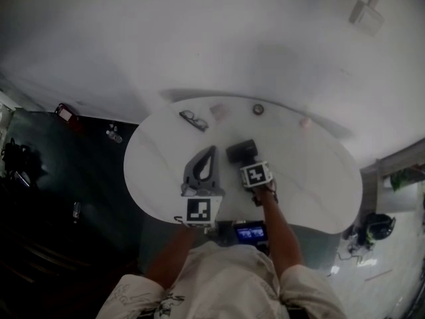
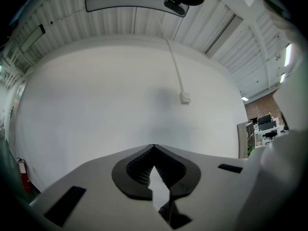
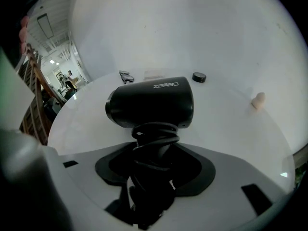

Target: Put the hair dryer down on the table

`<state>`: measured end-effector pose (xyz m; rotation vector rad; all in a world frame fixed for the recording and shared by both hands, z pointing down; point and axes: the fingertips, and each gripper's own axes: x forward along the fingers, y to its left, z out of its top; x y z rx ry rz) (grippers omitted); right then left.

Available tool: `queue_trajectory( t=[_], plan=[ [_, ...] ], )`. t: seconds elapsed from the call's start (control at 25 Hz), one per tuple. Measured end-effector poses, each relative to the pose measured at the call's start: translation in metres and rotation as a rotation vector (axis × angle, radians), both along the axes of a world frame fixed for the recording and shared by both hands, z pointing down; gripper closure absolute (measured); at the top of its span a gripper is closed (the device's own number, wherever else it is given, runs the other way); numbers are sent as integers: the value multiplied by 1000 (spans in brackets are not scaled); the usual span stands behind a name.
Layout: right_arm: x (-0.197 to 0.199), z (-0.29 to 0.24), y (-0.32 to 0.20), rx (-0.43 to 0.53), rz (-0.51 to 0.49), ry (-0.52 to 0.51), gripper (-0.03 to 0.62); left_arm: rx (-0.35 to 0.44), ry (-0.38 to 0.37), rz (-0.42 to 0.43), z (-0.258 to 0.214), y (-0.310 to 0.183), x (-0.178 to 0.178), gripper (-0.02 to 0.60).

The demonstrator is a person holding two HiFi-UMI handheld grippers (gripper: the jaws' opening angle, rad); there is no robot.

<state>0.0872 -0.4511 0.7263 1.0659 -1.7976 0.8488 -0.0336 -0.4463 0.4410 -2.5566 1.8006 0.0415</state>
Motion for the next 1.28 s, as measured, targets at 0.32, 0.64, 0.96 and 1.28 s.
queue_trajectory(
  t=[0.32,0.64,0.96,1.28],
  plan=[
    [-2,-6,-11,51,13,-25,339,15,5,0,-1,3,-1,586],
    [5,-20,-20,133,23,55,233,10,6,-2,-4,6,-4,586],
    [13,-79,-30,306,79,14,233,10,13,3,-7,2,-3,586],
    [10,-216,-32,801,178,-180,235,28,31,13,-17,-3,1,586]
  ],
)
